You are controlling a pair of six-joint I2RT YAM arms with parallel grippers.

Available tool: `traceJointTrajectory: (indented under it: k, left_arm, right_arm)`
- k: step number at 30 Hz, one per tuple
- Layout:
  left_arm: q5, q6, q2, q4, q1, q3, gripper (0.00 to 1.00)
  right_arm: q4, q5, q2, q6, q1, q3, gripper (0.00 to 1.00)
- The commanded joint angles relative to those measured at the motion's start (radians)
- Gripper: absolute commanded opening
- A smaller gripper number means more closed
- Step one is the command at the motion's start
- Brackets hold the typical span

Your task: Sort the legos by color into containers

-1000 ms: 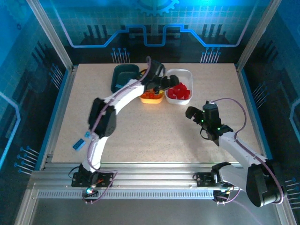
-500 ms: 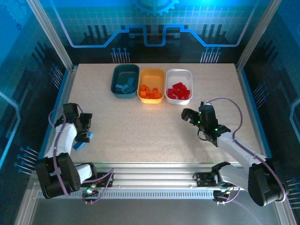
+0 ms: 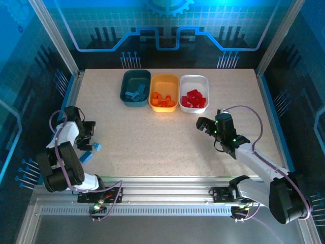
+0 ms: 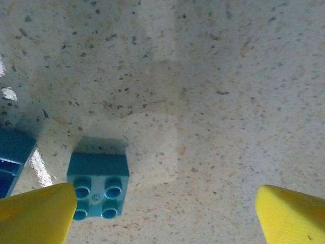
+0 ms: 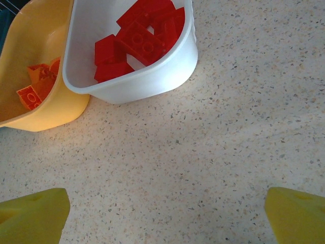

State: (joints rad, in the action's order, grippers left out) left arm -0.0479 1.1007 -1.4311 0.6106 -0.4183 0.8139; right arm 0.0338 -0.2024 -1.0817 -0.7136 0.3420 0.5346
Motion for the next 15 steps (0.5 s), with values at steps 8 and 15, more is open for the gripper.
traceJointTrajectory:
  k: [8, 15]
  left_arm:
    - [-0.019, -0.033, -0.048, -0.023, -0.01, -0.044, 0.82]
    - [-0.116, -0.033, -0.008, -0.073, 0.035, -0.096, 0.81]
  right_arm:
    - [0.0, -0.014, -0.001, 0.014, 0.012, 0.031, 1.0]
    - [-0.002, -0.002, -0.01, 0.011, 0.012, 0.034, 1.0]
